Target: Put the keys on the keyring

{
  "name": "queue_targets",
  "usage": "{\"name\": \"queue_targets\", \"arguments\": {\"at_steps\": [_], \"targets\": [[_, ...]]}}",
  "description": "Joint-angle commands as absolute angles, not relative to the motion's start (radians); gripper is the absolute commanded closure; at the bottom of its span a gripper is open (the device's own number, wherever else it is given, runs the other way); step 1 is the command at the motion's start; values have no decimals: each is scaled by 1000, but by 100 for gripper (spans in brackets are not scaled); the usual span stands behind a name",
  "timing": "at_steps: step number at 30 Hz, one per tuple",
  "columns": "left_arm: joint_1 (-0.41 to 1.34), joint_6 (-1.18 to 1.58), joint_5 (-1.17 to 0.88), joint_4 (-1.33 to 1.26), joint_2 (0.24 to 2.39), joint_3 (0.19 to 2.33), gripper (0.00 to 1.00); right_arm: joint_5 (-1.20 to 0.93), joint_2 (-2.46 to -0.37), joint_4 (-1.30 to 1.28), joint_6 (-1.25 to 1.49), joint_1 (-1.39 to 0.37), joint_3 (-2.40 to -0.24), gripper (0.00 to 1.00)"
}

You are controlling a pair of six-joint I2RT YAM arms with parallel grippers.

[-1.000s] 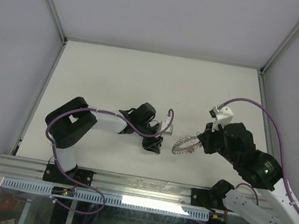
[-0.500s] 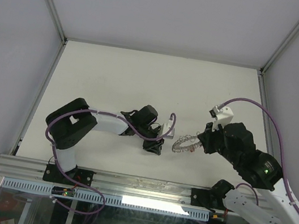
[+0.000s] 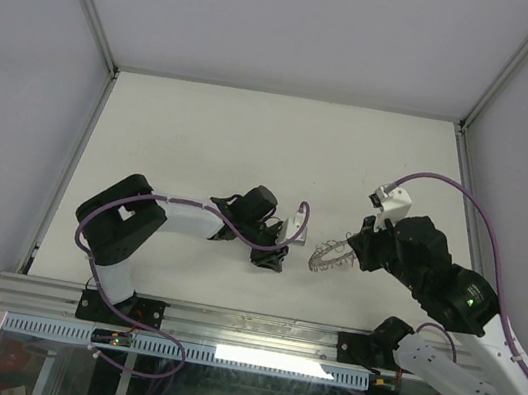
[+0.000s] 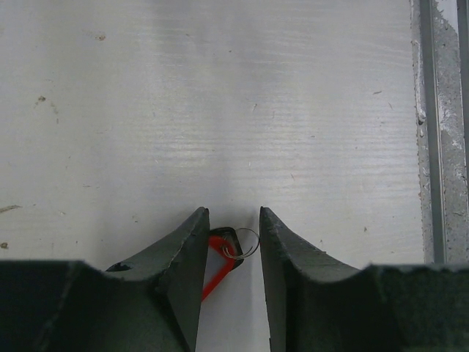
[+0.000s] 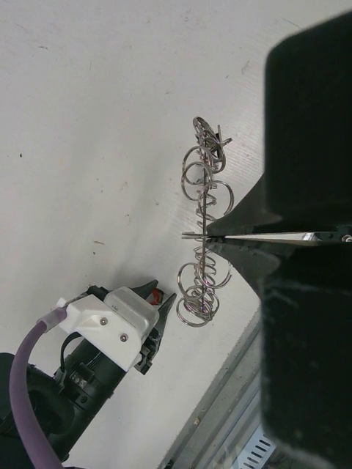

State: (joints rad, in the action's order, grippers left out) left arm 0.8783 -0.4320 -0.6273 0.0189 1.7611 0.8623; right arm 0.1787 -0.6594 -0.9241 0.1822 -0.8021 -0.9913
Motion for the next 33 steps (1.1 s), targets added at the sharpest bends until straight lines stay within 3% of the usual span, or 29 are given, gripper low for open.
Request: {"name": "queue_targets", "arguments": {"at_steps": [1, 33], "targets": [[888, -451, -595, 69, 1736, 835, 67, 170, -652, -840, 193, -803, -1023, 100], [834, -447, -734, 48, 1743, 877, 64, 166, -645, -845, 192, -803, -1020, 100]]}}
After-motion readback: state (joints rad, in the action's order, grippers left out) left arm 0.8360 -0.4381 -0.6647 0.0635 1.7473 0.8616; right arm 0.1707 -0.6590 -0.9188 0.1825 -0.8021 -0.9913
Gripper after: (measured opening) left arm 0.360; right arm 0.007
